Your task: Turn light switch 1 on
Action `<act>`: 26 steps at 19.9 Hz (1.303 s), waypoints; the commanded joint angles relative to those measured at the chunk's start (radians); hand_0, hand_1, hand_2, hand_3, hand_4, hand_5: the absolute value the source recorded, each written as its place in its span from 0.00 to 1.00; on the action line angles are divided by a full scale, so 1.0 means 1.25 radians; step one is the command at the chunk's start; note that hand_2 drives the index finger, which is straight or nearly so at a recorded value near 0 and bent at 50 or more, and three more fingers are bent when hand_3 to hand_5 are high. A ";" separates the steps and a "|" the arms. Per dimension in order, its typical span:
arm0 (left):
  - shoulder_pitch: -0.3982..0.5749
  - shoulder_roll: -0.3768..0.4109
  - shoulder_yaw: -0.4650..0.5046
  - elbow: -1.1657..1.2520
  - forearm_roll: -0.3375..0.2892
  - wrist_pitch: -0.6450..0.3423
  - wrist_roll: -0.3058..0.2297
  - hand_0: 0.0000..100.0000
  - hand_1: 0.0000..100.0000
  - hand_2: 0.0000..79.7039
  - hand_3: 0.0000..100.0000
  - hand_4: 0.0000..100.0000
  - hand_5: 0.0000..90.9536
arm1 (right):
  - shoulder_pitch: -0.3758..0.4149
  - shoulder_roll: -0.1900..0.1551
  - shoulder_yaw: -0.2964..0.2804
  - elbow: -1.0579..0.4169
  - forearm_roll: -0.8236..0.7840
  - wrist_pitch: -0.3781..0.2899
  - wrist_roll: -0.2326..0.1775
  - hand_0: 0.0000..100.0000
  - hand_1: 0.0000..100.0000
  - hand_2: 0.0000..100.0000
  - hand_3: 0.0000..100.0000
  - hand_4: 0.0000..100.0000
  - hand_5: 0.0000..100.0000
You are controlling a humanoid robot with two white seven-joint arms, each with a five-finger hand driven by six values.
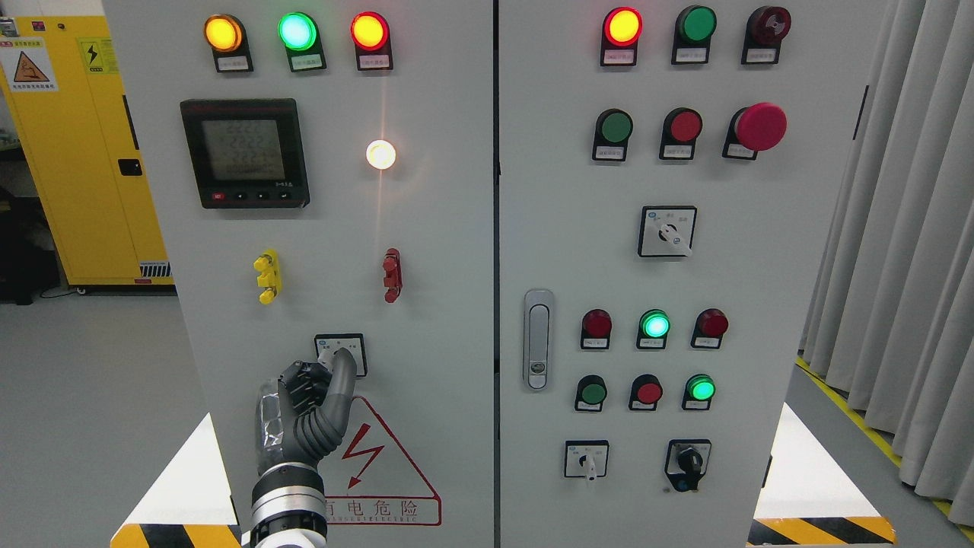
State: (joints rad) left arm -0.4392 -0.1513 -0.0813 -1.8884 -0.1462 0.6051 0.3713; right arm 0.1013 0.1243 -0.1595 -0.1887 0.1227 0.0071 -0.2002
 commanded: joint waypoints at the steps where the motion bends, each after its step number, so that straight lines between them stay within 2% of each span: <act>1: -0.001 0.000 -0.001 0.000 0.002 -0.001 -0.001 0.40 0.49 0.80 0.91 0.89 0.91 | 0.000 0.000 0.000 0.000 0.000 0.000 -0.001 0.00 0.50 0.04 0.00 0.00 0.00; 8: 0.000 0.001 -0.001 -0.001 0.003 -0.004 0.000 0.21 0.46 0.80 0.91 0.88 0.91 | 0.000 0.000 0.000 0.000 0.000 0.000 0.001 0.00 0.50 0.04 0.00 0.00 0.00; 10: 0.004 0.001 -0.001 -0.002 0.004 -0.004 0.000 0.18 0.46 0.81 0.91 0.88 0.91 | 0.000 0.000 0.000 0.000 0.000 0.000 0.001 0.00 0.50 0.04 0.00 0.00 0.00; 17: 0.029 0.002 -0.002 -0.009 0.005 -0.012 0.011 0.16 0.45 0.81 0.91 0.88 0.91 | 0.000 0.000 0.000 0.000 0.000 0.000 0.001 0.00 0.50 0.04 0.00 0.00 0.00; 26: 0.128 0.011 -0.002 -0.029 0.007 -0.132 0.010 0.14 0.45 0.83 0.92 0.89 0.91 | 0.000 0.000 0.000 0.000 0.000 0.000 0.001 0.00 0.50 0.04 0.00 0.00 0.00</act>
State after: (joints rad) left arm -0.3509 -0.1466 -0.0837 -1.9017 -0.1394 0.4814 0.3845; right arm 0.1012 0.1243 -0.1595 -0.1887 0.1227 0.0070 -0.2002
